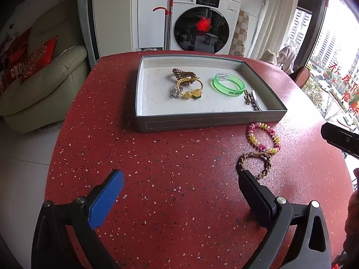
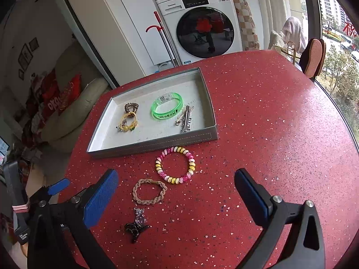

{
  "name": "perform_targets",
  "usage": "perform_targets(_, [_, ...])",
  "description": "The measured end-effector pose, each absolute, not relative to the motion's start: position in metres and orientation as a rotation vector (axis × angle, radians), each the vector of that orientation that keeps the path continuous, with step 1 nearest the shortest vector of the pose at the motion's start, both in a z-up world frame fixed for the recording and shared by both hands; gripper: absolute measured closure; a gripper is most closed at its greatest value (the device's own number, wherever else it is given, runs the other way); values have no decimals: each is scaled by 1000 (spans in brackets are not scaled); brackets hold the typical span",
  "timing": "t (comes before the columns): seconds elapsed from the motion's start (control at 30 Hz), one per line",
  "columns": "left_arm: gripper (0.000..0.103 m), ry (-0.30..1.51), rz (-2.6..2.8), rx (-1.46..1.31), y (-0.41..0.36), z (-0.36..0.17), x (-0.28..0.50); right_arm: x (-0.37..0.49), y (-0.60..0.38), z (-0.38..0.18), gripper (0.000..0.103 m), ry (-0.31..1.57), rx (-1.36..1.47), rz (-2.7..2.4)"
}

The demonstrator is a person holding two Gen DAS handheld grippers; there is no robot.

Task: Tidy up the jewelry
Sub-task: 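Move the left gripper to the black claw clip and grasp it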

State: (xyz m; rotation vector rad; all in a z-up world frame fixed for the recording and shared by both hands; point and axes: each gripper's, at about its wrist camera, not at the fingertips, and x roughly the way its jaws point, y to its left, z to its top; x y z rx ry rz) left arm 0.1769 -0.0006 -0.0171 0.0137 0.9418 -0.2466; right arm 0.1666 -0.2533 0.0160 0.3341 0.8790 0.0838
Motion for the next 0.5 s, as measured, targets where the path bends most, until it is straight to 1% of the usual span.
perform_targets(0.5, [0,963,-302,67,-24,-29,145,156,-286,-19,0,971,359,-32])
